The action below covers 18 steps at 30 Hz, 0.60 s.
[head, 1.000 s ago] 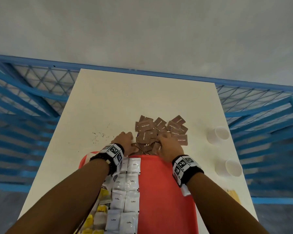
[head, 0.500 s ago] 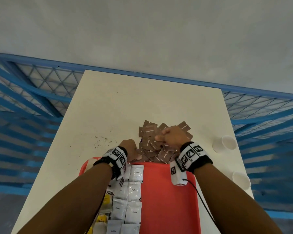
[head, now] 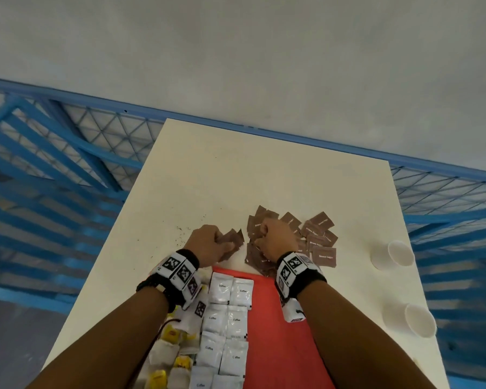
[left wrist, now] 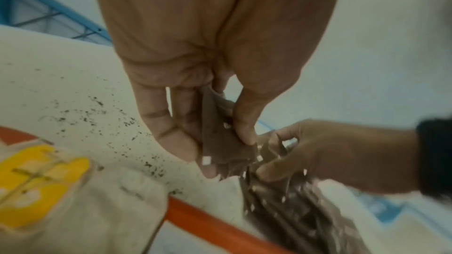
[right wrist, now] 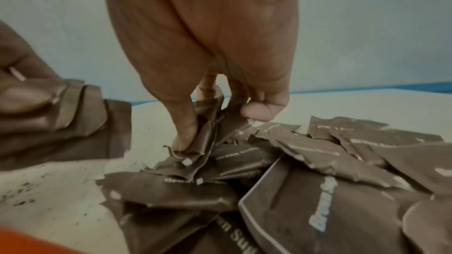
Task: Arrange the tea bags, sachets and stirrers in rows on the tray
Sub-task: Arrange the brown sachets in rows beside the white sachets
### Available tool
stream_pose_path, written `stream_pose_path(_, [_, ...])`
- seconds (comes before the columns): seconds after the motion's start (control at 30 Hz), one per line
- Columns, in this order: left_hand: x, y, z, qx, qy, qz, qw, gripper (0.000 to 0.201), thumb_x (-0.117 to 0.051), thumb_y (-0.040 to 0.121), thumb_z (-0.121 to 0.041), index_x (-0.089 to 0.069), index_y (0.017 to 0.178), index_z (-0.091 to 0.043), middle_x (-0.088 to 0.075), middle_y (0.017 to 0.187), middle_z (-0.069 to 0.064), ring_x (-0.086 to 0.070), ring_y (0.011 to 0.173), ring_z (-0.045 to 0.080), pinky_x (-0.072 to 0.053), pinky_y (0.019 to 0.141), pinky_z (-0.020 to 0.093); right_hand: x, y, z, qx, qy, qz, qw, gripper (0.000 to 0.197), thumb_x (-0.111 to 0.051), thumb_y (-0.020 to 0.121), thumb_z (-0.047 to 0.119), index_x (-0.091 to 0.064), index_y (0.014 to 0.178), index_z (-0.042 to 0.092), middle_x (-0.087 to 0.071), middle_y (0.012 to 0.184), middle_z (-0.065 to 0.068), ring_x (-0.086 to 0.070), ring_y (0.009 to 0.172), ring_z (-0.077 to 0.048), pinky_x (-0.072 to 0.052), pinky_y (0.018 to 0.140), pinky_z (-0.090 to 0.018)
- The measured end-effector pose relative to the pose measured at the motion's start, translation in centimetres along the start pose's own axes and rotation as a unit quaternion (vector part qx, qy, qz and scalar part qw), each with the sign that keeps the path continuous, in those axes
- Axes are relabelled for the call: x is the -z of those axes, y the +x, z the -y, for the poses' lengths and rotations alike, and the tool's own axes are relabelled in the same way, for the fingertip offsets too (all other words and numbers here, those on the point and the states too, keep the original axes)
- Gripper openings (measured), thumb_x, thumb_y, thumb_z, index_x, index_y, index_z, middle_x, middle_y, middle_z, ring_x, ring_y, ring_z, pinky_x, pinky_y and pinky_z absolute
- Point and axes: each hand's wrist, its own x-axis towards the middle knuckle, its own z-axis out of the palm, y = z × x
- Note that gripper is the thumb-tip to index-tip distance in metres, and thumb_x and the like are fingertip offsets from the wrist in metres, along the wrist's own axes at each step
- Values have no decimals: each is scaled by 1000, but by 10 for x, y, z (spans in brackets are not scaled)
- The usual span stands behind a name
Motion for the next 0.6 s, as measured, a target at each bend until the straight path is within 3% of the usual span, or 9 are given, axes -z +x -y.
stream_pose_path(0.07, [5, -7, -1, 6, -125, 18, 992, 29, -72, 89, -24, -54, 68, -14, -70, 70, 7, -68, 67, 22, -54, 65, 29, 4, -7, -4, 16, 41, -16, 999, 36, -69, 75, 9, -36, 65, 21, -51, 74, 1, -47, 70, -19, -43, 62, -31])
stream_pose_path(0.13, [7, -16, -3, 21, -281, 42, 958, 24, -71, 90, -17, -51, 78, -9, -73, 86, 23, -74, 84, 34, -60, 72, 39, 13, -13, -14, 2, 108, -46, 993, 42, -75, 74, 10, -36, 64, 21, -48, 68, 4, -43, 63, -14, -40, 56, -23])
stream_pose_path(0.2, [6, -22, -2, 28, -358, 54, 932, 20, -68, 92, -14, -49, 88, -8, -72, 91, 27, -74, 90, 35, -60, 66, 36, 26, -19, -27, -24, 155, -74, 985, 40, -80, 74, 10, -41, 66, 19, -51, 66, 4, -44, 58, -9, -37, 50, -12])
stream_pose_path(0.23, [4, -24, -1, 30, -374, 52, 926, 19, -68, 92, -13, -50, 91, -8, -73, 88, 24, -74, 88, 34, -59, 63, 33, 32, -21, -35, -34, 166, -79, 982, 37, -81, 74, 11, -45, 67, 17, -53, 67, 4, -46, 58, -8, -38, 52, -12])
stream_pose_path(0.3, [1, -28, 1, 38, -382, 44, 922, 18, -69, 91, -12, -52, 96, -7, -73, 79, 18, -72, 80, 30, -57, 62, 32, 43, -27, -48, -57, 202, -83, 974, 33, -82, 73, 12, -50, 69, 16, -59, 69, 1, -55, 62, -12, -48, 59, -25])
stream_pose_path(0.37, [-2, -29, 1, 44, -398, 41, 915, 20, -69, 89, -8, -54, 102, -5, -74, 84, 21, -70, 77, 32, -58, 64, 34, 52, -37, -57, -86, 285, -83, 951, 30, -81, 75, 9, -52, 72, 14, -64, 71, -7, -63, 64, -20, -58, 59, -36])
stream_pose_path(0.43, [-5, -30, 0, 51, -416, 38, 907, 24, -67, 89, -4, -56, 110, 2, -71, 97, 32, -70, 89, 46, -60, 73, 44, 60, -49, -61, -100, 354, -79, 927, 29, -80, 78, 6, -52, 75, 12, -65, 68, -8, -64, 59, -23, -56, 53, -35])
stream_pose_path(0.5, [-11, -32, -3, 60, -426, 36, 902, 27, -64, 88, 0, -57, 113, 8, -67, 101, 38, -66, 96, 55, -52, 87, 58, 68, -66, -59, -92, 395, -73, 911, 28, -78, 80, 5, -51, 78, 10, -65, 63, -6, -61, 52, -23, -53, 50, -35])
stream_pose_path(0.6, [-19, -40, -13, 72, -444, 45, 892, 26, -61, 85, 3, -56, 107, 16, -67, 87, 34, -68, 81, 42, -52, 85, 56, 76, -93, -46, -49, 477, -31, 877, 26, -77, 79, 4, -52, 78, 9, -66, 69, -13, -57, 57, -24, -46, 50, -33])
